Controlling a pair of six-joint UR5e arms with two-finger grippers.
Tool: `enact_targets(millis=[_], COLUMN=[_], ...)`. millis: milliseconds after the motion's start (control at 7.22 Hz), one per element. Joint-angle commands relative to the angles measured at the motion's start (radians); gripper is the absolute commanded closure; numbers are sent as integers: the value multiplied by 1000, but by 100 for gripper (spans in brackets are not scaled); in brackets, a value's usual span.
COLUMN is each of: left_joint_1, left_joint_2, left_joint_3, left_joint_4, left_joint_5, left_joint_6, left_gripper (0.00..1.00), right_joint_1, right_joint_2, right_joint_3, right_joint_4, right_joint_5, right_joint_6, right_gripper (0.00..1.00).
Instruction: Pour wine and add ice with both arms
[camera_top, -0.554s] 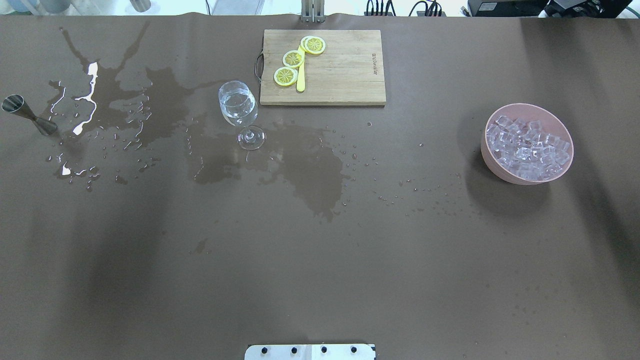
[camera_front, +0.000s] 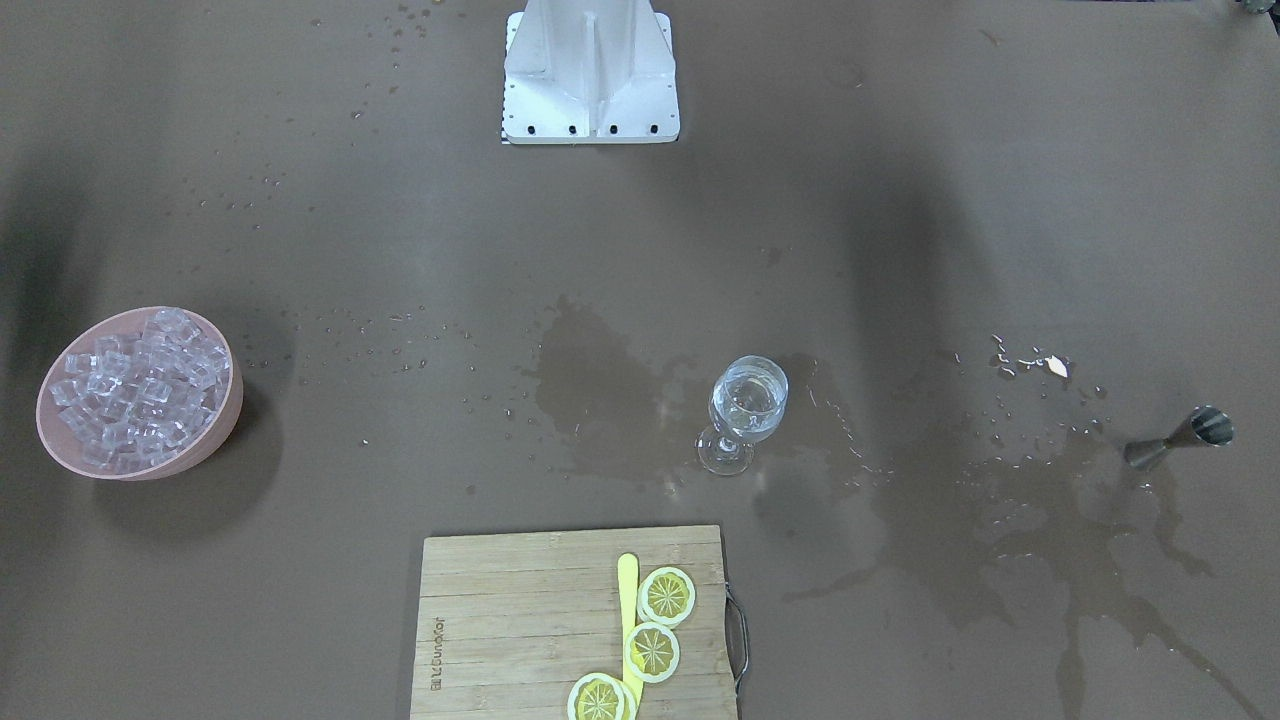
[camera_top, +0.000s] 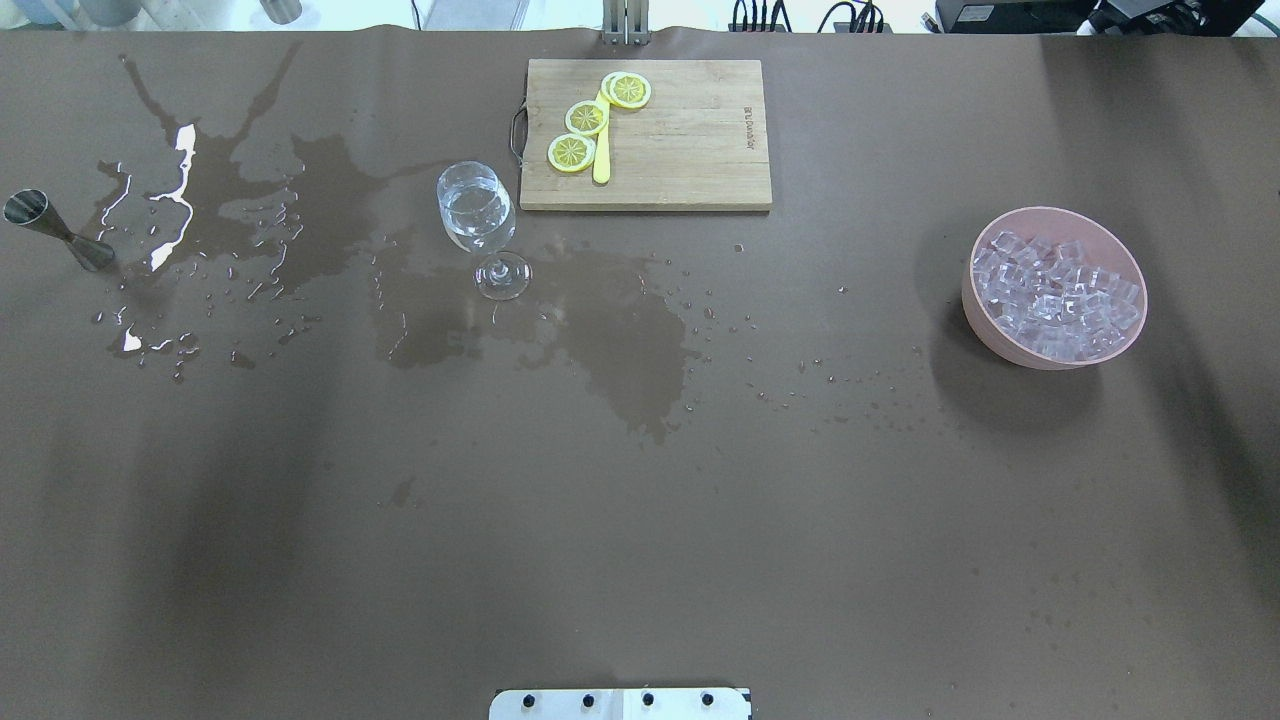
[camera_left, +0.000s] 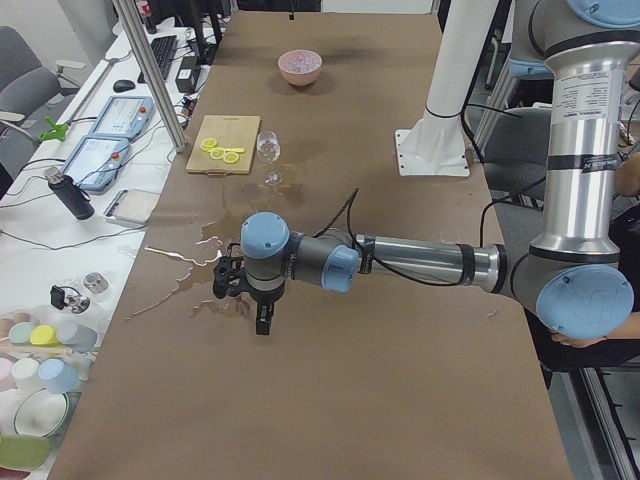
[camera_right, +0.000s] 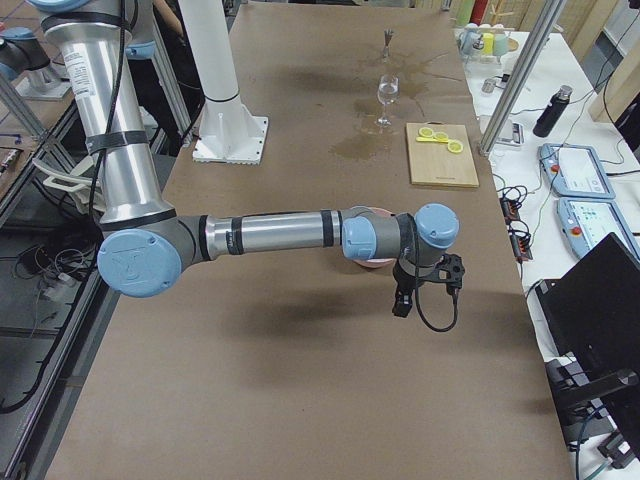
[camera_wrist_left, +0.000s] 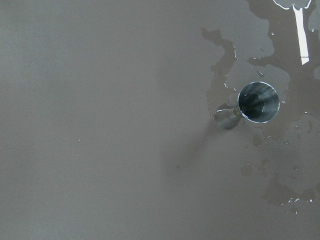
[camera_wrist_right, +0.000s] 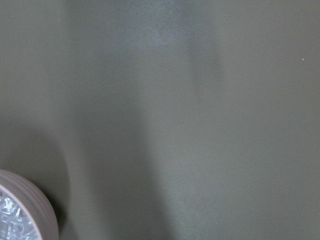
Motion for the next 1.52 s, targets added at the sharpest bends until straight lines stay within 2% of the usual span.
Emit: enact_targets(millis=[0, 554, 692, 830, 969, 1107, 1246, 1384], left_joint_1=[-2, -1, 1, -1, 1, 1, 1, 1], left_joint_2=[6, -15, -22, -20, -23, -14, -17, -23], left_joint_3=[0, 3, 3, 8, 55, 74, 133, 172], left_joint_4=[0, -8, -58, -118, -198, -327, -453, -515], left_joint_5=[-1, 2, 4, 4, 5, 36, 97, 103], left_joint_6=[-2, 4, -9, -41, -61, -168, -261, -262], left_gripper=[2, 2, 2, 2, 2, 2, 3, 3], right_joint_1=[0, -2, -2, -9, -21, -37, -50, -70], right_joint_2=[6, 50, 58, 66, 67, 75, 90, 90], right_joint_3=[-7, 20, 20, 28, 35, 40, 45, 78], right_joint_4=[0, -7, -7, -7, -7, -7, -7, -7], right_joint_5=[10, 13, 27, 28, 27, 27, 25, 16], right_joint_6=[6, 59, 64, 93, 110, 121, 154, 205], right_gripper=[0, 0, 0, 0, 0, 0, 0, 0])
